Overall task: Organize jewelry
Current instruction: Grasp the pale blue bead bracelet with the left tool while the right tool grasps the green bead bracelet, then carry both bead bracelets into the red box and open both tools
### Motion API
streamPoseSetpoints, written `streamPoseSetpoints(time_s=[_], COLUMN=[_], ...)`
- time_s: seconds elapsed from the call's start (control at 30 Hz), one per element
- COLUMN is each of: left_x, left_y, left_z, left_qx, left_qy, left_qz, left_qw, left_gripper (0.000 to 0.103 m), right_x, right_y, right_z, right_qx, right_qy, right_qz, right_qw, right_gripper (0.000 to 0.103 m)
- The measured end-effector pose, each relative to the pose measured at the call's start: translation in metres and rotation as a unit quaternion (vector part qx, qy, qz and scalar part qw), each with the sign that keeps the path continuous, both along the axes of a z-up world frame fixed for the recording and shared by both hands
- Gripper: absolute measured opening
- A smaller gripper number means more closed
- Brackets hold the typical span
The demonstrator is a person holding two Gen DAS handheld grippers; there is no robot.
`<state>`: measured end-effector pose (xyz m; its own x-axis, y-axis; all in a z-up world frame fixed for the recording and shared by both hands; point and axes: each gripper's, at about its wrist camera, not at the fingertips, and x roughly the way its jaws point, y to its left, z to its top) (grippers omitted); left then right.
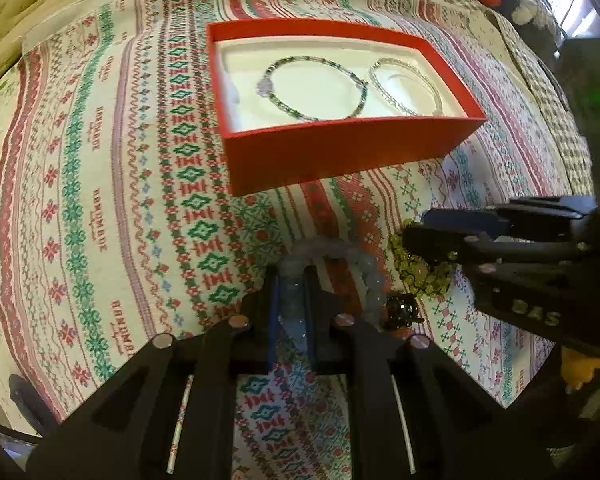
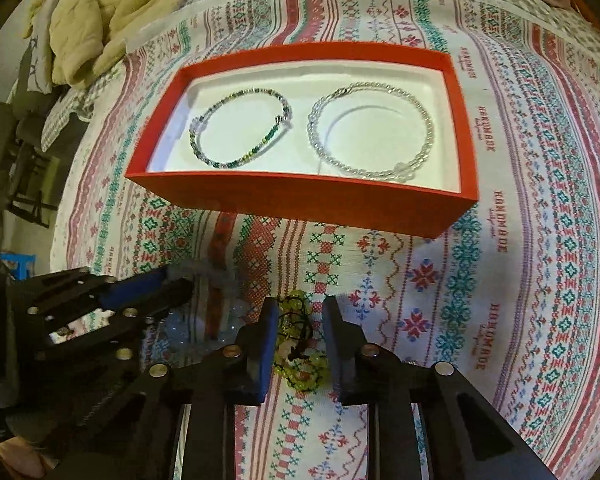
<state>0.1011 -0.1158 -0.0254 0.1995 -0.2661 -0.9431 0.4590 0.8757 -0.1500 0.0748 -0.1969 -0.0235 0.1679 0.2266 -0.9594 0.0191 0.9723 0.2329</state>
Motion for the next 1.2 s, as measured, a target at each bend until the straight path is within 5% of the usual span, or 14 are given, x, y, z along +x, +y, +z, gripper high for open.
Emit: streamPoseSetpoints(time_s=[0.23, 1.2], left_x=[-0.006, -0.03], left_y=[0.022, 0.053], left_z=[0.003, 0.092], left_qx=[0.003, -0.067], left_qy=[0.001, -0.083], left_qz=[0.01, 0.017], left_qw=[0.9999, 0.9941], left_gripper=[0.013, 0.013], right_x=[0.004, -0.026], right_y=[0.012, -0.014], right_z=[-0.008, 0.103], right_qx=[-0.018, 0.028], right_qy=[-0.012, -0.153], right_qz=[0.024, 0.009], right_qw=[0.999, 0.988], right_gripper=[0.007, 0.006])
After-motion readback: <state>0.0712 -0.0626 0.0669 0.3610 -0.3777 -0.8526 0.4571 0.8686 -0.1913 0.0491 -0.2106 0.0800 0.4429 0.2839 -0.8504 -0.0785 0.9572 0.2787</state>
